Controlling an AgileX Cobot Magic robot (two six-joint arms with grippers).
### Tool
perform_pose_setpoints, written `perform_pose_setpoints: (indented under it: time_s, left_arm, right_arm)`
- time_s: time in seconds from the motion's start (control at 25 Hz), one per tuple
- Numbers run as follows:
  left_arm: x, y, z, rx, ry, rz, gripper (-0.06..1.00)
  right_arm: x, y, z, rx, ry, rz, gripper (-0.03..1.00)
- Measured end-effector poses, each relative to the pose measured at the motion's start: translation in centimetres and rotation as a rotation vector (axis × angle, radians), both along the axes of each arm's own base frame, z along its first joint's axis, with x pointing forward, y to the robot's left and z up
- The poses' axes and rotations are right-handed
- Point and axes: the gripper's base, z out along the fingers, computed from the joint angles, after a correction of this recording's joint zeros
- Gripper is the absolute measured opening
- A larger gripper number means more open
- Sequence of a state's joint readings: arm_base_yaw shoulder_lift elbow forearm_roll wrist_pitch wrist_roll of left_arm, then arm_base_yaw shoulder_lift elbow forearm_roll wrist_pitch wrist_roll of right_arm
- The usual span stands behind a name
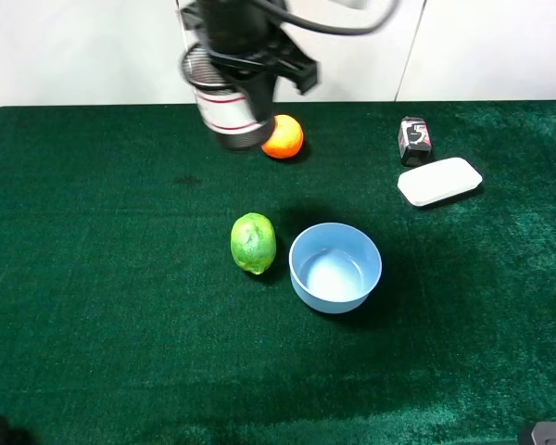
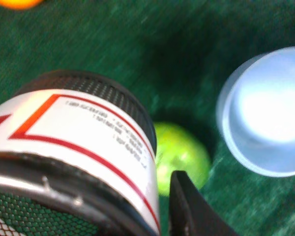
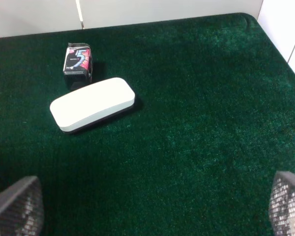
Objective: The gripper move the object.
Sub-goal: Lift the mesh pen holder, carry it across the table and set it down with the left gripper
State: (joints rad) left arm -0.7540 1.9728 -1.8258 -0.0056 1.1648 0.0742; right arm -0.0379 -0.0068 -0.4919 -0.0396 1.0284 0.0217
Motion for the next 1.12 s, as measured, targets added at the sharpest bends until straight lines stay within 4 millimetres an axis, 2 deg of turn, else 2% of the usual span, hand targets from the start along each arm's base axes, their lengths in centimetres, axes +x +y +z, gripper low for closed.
perform_pose_setpoints:
  time_s: [0.24, 0.56, 0.88, 1.12]
  left_arm:
    - [-1.1, -4.6, -0.6, -0.025, -0.021, -0.086, 0.10]
    - [-3.0, -9.0, -1.7, -0.047, -0.033, -0.172, 0.10]
    - [-5.2, -11.3, -2.6, -0.042, -0.025, -0.235, 0.10]
    - [-7.1, -12.6, -2.6, -0.060, -0.037, -0.279, 0.10]
  right_arm:
    - [0.0, 0.0, 0.0, 0.000, 0.000, 0.000, 0.69]
    - [0.0, 0.0, 0.0, 0.000, 0.000, 0.000, 0.69]
    - [0.0, 0.0, 0.0, 0.000, 0.000, 0.000, 0.69]
    - [0.0, 0.0, 0.0, 0.000, 0.000, 0.000, 0.69]
